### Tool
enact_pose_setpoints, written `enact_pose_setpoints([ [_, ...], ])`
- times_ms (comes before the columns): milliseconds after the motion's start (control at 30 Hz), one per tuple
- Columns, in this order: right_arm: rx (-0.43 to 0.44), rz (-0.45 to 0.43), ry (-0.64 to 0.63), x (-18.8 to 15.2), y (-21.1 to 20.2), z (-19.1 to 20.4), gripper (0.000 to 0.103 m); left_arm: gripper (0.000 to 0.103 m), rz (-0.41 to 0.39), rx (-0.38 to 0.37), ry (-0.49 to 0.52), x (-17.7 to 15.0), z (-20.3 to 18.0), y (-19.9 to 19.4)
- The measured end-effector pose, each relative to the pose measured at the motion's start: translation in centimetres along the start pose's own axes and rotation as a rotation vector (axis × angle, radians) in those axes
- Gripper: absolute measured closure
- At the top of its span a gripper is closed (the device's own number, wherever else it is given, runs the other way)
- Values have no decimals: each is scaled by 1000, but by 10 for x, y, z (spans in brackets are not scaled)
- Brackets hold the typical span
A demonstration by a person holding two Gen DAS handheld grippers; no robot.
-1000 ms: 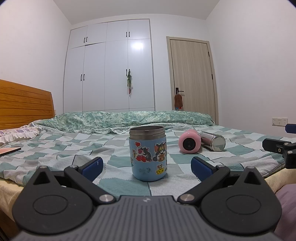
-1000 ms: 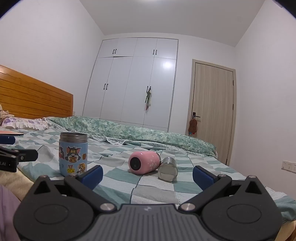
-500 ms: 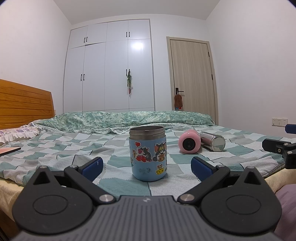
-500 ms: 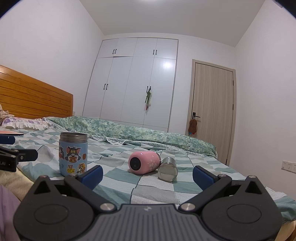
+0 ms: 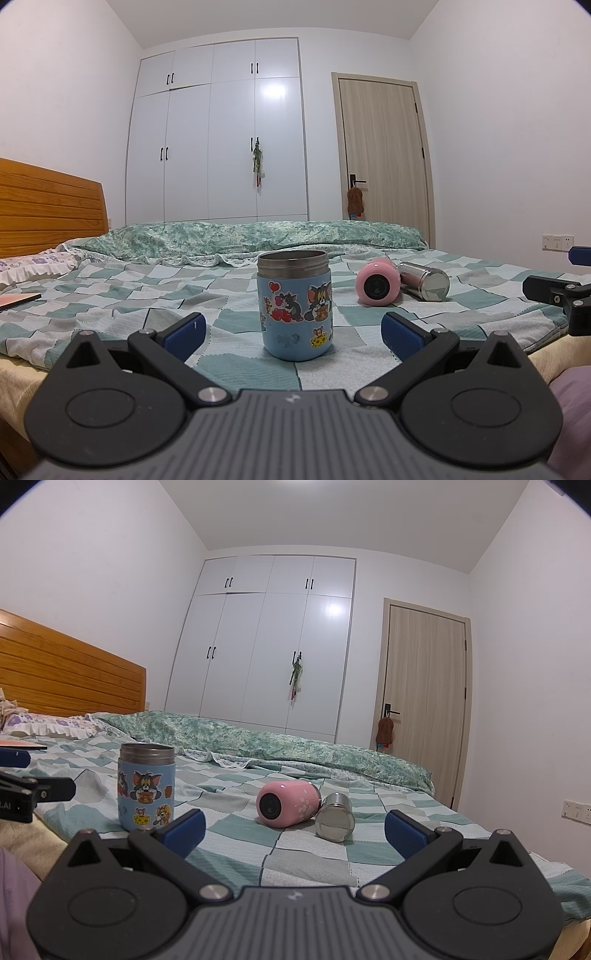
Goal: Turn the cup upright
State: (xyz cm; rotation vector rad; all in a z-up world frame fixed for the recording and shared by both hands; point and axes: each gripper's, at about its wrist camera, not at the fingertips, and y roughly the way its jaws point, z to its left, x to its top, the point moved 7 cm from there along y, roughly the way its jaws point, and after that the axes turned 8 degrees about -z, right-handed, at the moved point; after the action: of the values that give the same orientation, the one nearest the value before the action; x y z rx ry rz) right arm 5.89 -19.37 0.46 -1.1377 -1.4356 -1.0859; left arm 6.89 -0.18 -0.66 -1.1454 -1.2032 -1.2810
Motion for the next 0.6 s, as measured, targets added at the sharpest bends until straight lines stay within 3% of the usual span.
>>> enact_pose_setpoints([
  [600, 0, 0, 0, 0, -1, 0, 0, 0, 1, 1, 1, 2, 0, -2],
])
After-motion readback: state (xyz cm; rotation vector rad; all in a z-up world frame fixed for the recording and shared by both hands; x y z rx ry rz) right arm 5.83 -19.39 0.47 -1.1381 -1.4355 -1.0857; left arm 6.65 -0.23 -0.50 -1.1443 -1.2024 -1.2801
